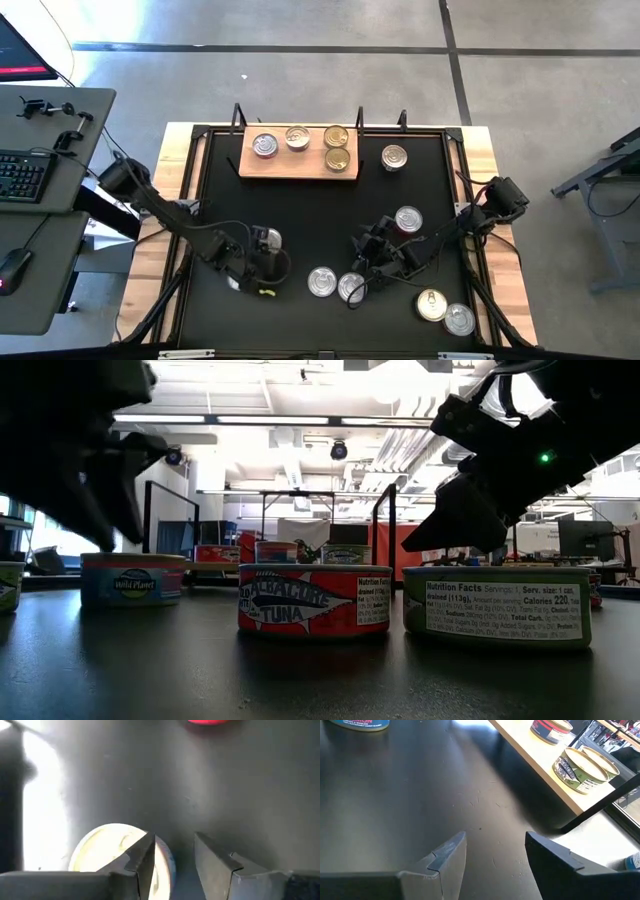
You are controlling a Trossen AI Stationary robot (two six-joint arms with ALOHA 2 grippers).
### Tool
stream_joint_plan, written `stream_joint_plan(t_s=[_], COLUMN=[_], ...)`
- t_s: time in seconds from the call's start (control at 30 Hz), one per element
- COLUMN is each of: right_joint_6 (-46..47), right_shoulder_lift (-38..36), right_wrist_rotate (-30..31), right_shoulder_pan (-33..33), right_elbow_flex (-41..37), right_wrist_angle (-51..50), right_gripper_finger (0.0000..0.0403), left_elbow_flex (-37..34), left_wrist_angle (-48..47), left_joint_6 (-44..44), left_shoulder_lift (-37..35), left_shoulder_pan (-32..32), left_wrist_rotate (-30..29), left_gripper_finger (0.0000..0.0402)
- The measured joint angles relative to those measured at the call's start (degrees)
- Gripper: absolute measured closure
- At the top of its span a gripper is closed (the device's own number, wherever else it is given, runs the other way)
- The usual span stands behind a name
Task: Stack canned seafood by type on shelf
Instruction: Put the blue and pink tuna can on the shelf aligned with the other blue and pink tuna can
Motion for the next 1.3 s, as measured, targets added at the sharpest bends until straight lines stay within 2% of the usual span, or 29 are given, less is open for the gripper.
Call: stream_joint_plan(t_s=[0.3,0.47,0.57,0.7,0.87,1.03,1.17,1.3], right_joint_6=[-0.1,-0.1,-0.1,-0.1,-0.1,-0.1,-0.1,-0.1], right_shoulder_lift=[0.0,0.0,0.0,0.0,0.0,0.0,0.0,0.0], right_wrist_rotate=[0.0,-0.4,-0.4,-0.4,-0.5,-0.5,-0.5,-0.5], right_shoulder_pan=[-0.3,-0.3,-0.3,-0.3,-0.3,-0.3,-0.3,-0.3], right_elbow_flex=[0.0,0.0,0.0,0.0,0.0,0.0,0.0,0.0], right_wrist_angle=[0.0,0.0,0.2,0.3,0.4,0.4,0.4,0.4], right_gripper_finger=[0.0208,0.0208,0.0208,0.0208,0.0208,0.0208,0.0208,0.0208], left_elbow_flex=[0.3,0.3,3.0,6.9,10.5,9.9,8.2,8.0], left_wrist_angle=[1.1,2.7,2.7,-3.8,-12.7,-11.1,-10.3,-10.2], left_joint_6=[-1.8,-2.0,-3.8,-7.7,-15.2,-21.9,-22.8,-20.0], left_shoulder_lift=[7.4,8.0,7.2,7.3,7.2,7.3,8.6,11.5], left_shoulder_pan=[-0.4,-0.3,-0.3,-0.4,-0.5,-0.3,-0.1,-0.2], left_wrist_rotate=[-10.0,-9.0,-9.1,-9.2,-9.1,-5.6,-4.2,-6.4], left_gripper_finger=[0.0293,0.0322,0.0335,0.0339,0.0325,0.0283,0.0251,0.0246])
